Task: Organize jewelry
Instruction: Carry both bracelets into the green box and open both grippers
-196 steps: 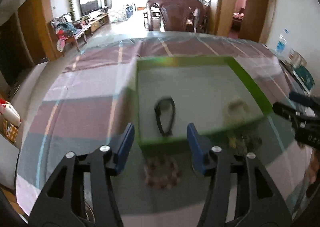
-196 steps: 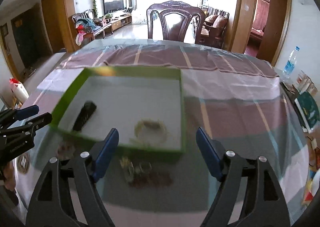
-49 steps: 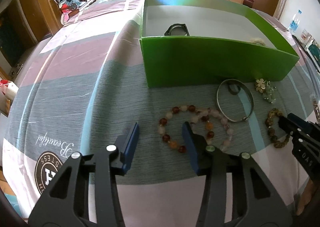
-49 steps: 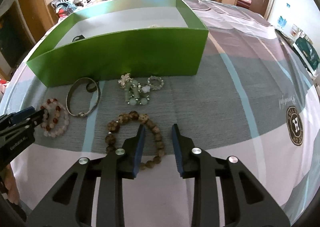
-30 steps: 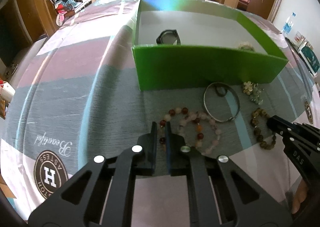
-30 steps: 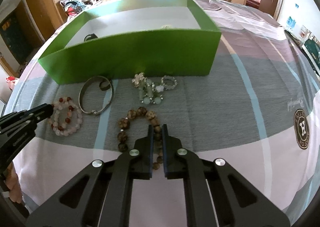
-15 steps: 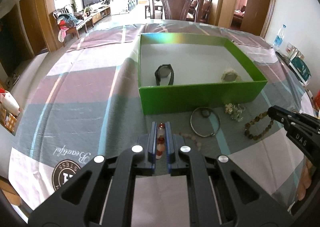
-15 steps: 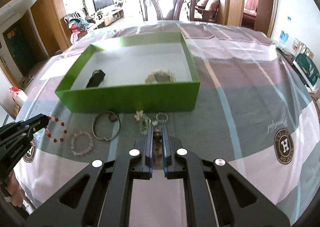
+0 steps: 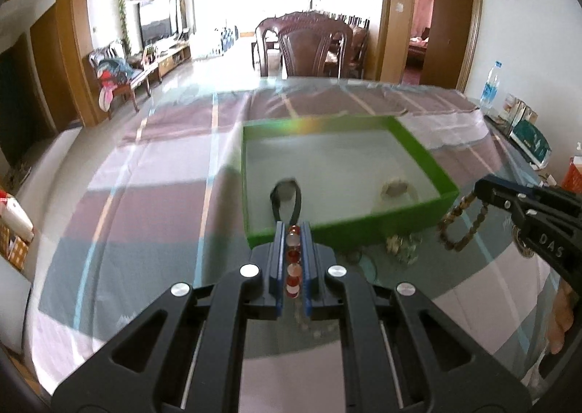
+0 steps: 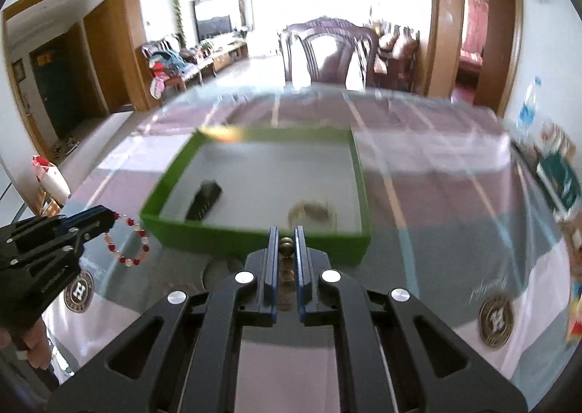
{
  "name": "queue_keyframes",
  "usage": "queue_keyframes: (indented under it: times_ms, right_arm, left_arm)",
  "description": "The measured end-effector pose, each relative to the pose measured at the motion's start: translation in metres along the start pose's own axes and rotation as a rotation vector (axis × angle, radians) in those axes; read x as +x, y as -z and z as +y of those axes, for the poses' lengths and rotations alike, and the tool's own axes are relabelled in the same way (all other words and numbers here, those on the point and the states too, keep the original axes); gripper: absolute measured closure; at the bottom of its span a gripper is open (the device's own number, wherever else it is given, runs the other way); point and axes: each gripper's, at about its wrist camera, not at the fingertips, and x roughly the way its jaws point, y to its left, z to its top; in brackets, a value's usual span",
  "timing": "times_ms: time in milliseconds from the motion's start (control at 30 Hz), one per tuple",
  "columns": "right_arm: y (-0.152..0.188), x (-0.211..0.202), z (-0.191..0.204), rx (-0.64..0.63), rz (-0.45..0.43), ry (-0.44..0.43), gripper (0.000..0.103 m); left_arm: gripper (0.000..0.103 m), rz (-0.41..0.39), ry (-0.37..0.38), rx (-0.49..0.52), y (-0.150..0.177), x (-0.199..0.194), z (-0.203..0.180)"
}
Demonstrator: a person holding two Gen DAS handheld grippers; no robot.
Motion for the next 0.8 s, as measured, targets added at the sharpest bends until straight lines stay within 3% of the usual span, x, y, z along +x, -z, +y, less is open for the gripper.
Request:
queue_keyframes:
  times_ms: [67, 233, 400, 533, 667, 800]
  right_arm:
    - [-0.018, -0.005, 0.001, -0.021, -0.039, 0.000, 0.095]
    - [-0.050, 0.012, -0.002, -0.030, -0.057, 0.013, 0.095]
    - [-0.057, 0.071, -0.002, -0.016, 0.054, 0.005, 0.095]
    - [-0.047, 0.119, 0.002, -0.010, 0.155, 0.001, 0.095]
    - [-0.038, 0.142, 0.002, -0.002, 0.197, 0.011, 0.095]
    - [-0.037, 0.143, 0.002, -0.003, 0.195, -0.003, 0.094]
  left_arm:
    - [0.095, -0.022, -0.003, 0.014, -0.012, -0.001, -0.001]
    - [0.095, -0.044, 0.082, 0.013, -0.047, 0.010, -0.003]
    - [0.095, 0.008, 0.096, 0.018, -0.067, 0.055, -0.013]
    - [0.095, 0.083, 0.095, 0.010, -0.065, 0.097, -0.018]
    - [0.095, 0.146, 0.080, -0.007, -0.057, 0.123, -0.016]
    - [0.092, 0.142, 0.079, -0.027, -0.054, 0.126, -0.009]
